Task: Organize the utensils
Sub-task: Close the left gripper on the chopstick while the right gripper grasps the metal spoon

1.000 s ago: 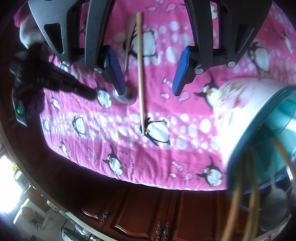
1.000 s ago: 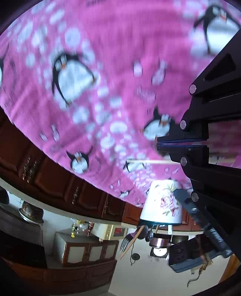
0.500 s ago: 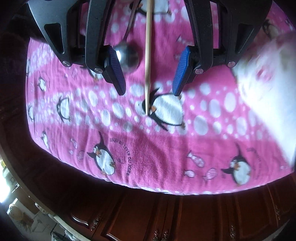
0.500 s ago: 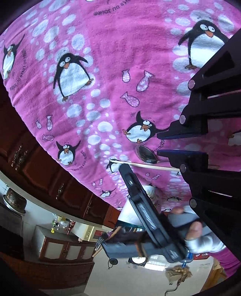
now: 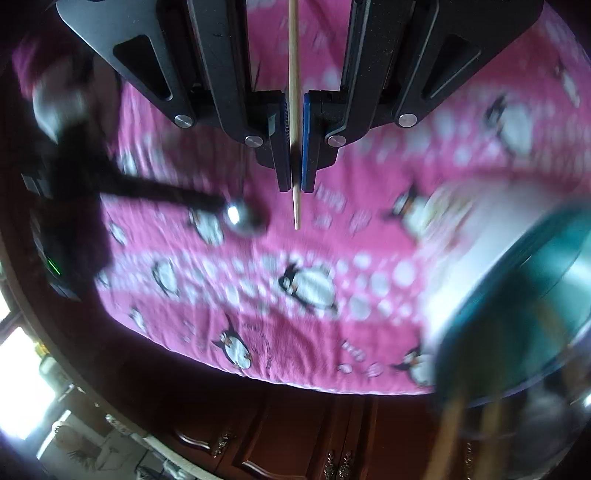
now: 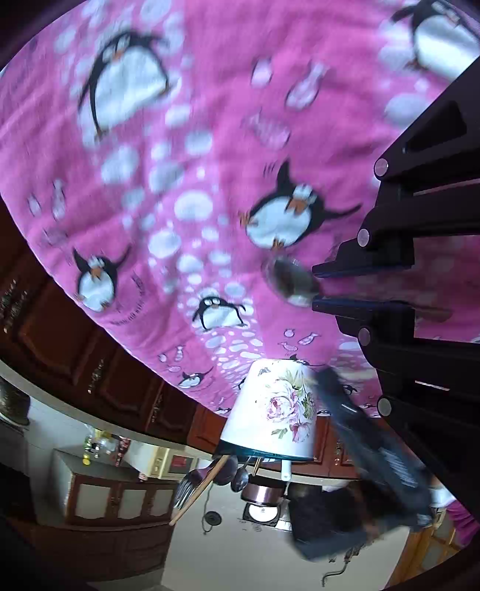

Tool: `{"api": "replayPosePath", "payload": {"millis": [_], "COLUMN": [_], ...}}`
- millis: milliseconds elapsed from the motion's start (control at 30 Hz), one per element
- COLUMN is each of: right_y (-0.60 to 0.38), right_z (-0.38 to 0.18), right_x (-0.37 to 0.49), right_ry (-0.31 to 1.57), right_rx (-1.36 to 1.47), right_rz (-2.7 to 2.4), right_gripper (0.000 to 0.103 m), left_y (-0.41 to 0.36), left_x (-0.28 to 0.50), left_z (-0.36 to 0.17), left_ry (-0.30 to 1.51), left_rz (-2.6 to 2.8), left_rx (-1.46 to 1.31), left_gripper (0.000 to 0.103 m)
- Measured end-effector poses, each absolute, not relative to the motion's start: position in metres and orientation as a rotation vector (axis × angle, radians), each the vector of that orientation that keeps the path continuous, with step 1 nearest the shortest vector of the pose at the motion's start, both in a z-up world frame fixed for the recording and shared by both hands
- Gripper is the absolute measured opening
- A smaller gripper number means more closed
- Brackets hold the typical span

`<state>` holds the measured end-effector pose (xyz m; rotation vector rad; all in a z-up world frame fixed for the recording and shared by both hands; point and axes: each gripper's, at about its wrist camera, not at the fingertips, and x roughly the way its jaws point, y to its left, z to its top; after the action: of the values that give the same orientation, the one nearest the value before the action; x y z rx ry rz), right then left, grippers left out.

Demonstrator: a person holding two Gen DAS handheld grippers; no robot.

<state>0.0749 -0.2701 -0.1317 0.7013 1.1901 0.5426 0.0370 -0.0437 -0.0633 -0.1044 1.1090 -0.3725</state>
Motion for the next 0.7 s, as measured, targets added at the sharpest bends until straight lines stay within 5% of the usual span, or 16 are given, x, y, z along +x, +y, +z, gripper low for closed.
{"api": "replayPosePath", "payload": {"millis": [300, 367, 400, 433, 700], "right_y": [-0.202, -0.205, -0.206, -0.210, -0.183], "right_z": [-0.093, -0.086, -0.085, -0.087, -0.111], "right_x": [0.108, 0.100, 0.096, 0.091, 0.067], "right_ry": [1.164, 1.151, 1.153, 1.165, 1.211], "right_rx": [0.594, 0.538, 0.516, 0.481, 0.124], "right_rz": [0.636, 0.603, 0.580, 0.550, 0.336], "right_gripper": [0.011, 0.020, 0.036, 0.040, 0.040], "left_y": [0.018, 0.024, 0.026, 0.027, 0.012], "left_x": [-0.008, -0.010, -0.011, -0.010, -0.004], "left_z": [-0.044, -0.040, -0.040, -0.041, -0.046], "left_ry": [1.078, 1.057, 1.052, 1.052, 1.061], "left_rz": [-0.304, -0.298, -0.300, -0.303, -0.327], "left_rx": [-0.173, -0.178, -0.179, -0.185, -0.202], "left_gripper": [0.005, 0.005, 0.005, 0.005, 0.004]}}
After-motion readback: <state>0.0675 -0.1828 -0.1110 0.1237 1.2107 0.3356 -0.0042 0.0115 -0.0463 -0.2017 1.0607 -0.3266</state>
